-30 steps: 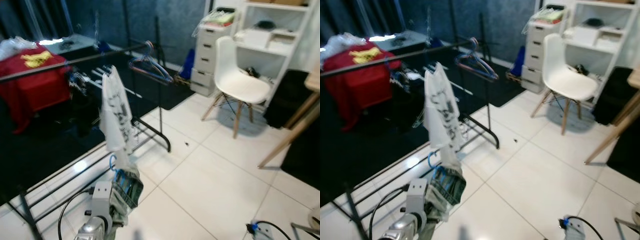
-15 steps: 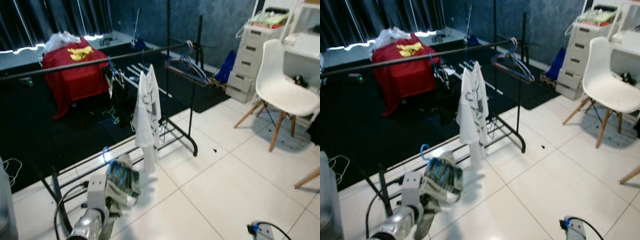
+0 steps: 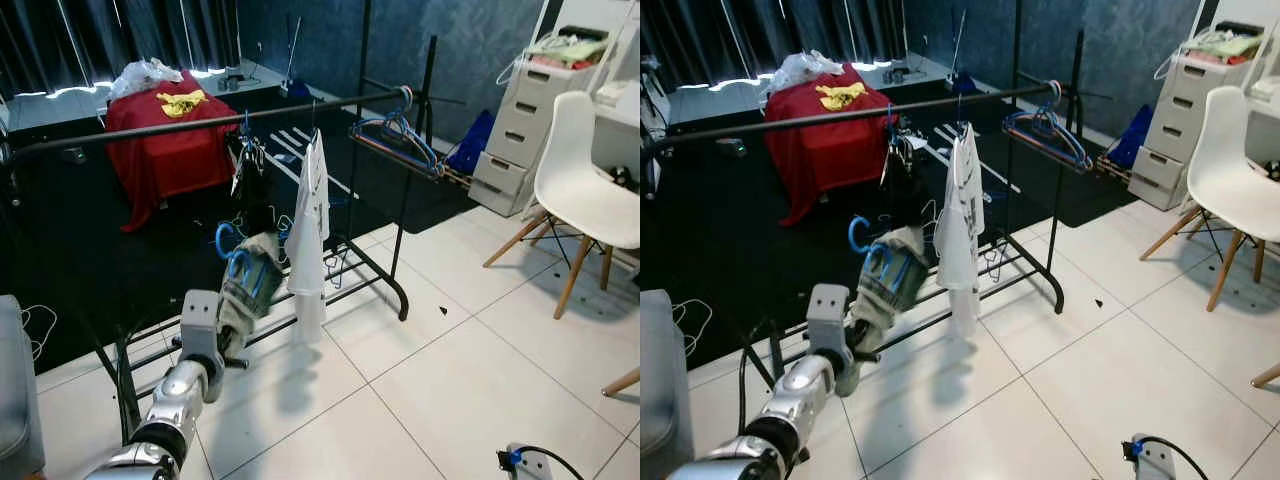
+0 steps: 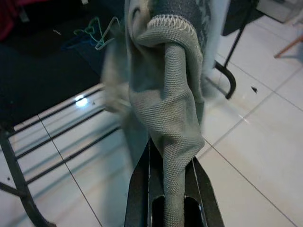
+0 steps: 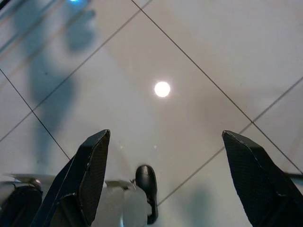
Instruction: Hang hanger
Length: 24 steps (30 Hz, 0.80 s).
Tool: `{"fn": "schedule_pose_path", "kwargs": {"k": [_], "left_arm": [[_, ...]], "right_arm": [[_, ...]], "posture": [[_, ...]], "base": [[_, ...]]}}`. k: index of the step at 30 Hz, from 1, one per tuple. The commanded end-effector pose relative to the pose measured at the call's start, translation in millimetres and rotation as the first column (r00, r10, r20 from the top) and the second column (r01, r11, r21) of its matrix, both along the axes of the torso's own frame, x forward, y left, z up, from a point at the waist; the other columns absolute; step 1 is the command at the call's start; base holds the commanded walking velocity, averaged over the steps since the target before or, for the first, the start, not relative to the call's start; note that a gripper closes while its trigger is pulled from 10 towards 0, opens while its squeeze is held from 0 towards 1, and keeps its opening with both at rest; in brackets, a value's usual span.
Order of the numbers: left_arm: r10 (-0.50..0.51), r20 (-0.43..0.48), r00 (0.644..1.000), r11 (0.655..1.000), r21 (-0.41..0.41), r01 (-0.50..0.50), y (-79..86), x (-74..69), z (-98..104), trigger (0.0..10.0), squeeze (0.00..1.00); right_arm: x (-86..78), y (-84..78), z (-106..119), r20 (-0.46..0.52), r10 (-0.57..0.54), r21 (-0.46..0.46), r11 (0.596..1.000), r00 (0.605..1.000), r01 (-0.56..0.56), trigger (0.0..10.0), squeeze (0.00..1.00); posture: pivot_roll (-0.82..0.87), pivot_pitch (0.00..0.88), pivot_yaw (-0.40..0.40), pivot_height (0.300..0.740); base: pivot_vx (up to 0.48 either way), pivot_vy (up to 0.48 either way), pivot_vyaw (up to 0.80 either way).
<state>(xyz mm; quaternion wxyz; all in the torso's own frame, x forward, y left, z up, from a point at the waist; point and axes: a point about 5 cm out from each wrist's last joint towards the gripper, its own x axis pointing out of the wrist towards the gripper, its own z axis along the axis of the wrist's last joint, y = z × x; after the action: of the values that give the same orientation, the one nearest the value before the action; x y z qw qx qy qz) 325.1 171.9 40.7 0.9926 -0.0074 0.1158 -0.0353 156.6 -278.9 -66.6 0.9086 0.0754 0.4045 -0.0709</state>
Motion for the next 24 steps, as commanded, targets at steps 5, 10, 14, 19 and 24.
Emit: {"fn": "schedule_pose_path", "kwargs": {"k": [5,10,14,19,24], "left_arm": [[0.031,0.090,0.995,0.999,0.003,-0.032,-0.8,10.5,17.6,10.0,0.00],[0.060,0.119,0.991,0.998,0.024,-0.063,7.9,14.0,24.9,10.0,0.00],[-0.047,0.149,0.988,0.999,0.022,0.044,9.9,13.9,29.6,10.0,0.00],[-0.220,0.167,0.961,0.976,0.027,0.218,9.4,8.7,30.5,10.0,0.00],[-0.329,0.223,0.918,0.935,-0.063,0.350,7.1,6.0,37.4,10.0,0.00]], "right_arm": [[1.4,0.0,1.0,0.020,-0.009,0.011,1.000,1.000,0.009,10.0,0.00],[1.7,0.9,1.0,0.017,0.010,0.016,1.000,1.000,-0.011,10.0,0.00],[1.5,1.7,0.6,0.014,0.017,0.023,1.000,1.000,-0.017,10.0,0.00],[0.9,1.7,0.3,0.013,0.010,0.026,1.000,1.000,-0.010,10.0,0.00],[0.6,1.6,0.2,0.011,0.011,0.027,1.000,1.000,-0.011,10.0,0.00]], "posture": [[0.15,0.000,0.001,0.740],[0.15,0.000,0.001,0.740],[0.15,0.000,0.001,0.740],[0.15,0.000,-0.001,0.740],[0.15,0.000,-0.001,0.740]], "base": [[0.361,0.000,0.00],[0.362,0.000,0.00],[0.358,0.000,0.00],[0.346,0.000,0.00],[0.311,0.000,0.00]]}}
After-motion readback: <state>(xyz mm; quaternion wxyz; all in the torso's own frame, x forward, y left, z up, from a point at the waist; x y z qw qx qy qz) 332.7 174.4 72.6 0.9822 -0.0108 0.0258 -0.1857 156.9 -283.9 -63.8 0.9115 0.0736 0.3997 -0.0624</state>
